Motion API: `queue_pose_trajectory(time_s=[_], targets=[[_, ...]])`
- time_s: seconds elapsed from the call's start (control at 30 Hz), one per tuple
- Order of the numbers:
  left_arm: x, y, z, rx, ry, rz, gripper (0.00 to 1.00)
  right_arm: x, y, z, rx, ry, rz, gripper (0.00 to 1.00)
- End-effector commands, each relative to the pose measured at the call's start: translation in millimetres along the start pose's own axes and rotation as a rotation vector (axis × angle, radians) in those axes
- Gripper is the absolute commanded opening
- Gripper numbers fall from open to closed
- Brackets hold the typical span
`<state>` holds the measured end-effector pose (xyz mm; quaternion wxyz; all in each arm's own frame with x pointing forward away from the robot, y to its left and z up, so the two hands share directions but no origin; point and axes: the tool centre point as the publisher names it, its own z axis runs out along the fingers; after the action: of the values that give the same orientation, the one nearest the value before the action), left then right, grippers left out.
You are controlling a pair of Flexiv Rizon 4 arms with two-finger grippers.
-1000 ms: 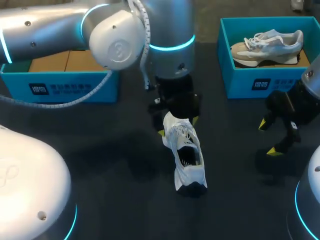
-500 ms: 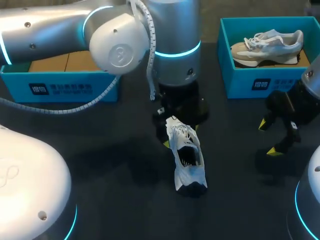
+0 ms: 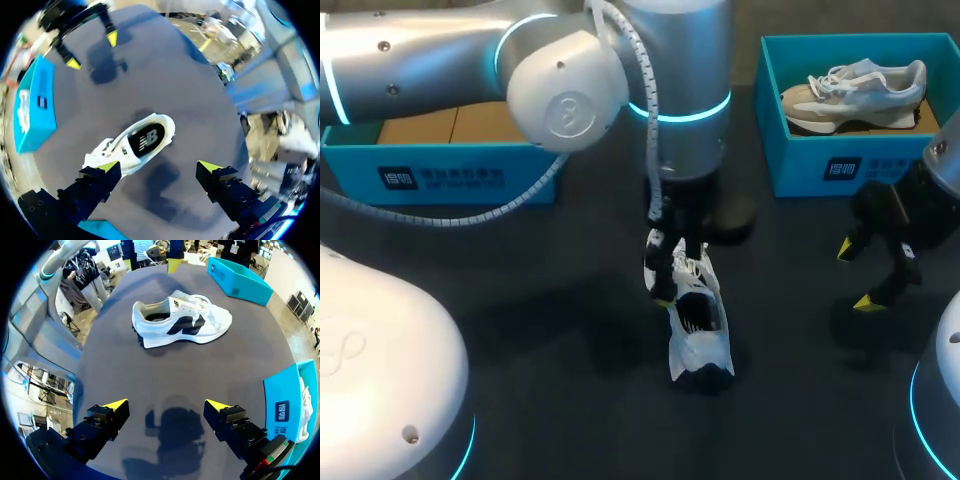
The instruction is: Take the shoe out of the shoebox, open the shoe tongue, remove and reinsert the insole, then place the shoe into the shoebox
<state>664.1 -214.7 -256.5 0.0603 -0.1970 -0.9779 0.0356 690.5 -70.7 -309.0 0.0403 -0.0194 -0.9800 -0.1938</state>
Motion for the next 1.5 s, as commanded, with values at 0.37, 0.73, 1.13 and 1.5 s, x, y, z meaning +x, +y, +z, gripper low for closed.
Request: queue_pose_trajectory(time_s=[0.37,0.73,1.13,1.5], targets=[[11.2,-30.9,46.3,0.118,0.140,-0.365,1.00,0.9,0.1,0.2,0.002,-0.002,0.001,1.00],[19.8,-43.7,78.4,0.056,0.089,-0.368,1.00,0.9,0.1,0.2,0.002,-0.002,0.001,1.00],[16.5,-53.3,108.7,0.012,0.078,-0.359,1.00,0.9,0.1,0.2,0.002,-0.002,0.001,1.00],[22.1,-55.5,128.4,-0.012,0.065,-0.374,0.98,0.9,0.1,0.2,0.002,-0.002,0.001,1.00]])
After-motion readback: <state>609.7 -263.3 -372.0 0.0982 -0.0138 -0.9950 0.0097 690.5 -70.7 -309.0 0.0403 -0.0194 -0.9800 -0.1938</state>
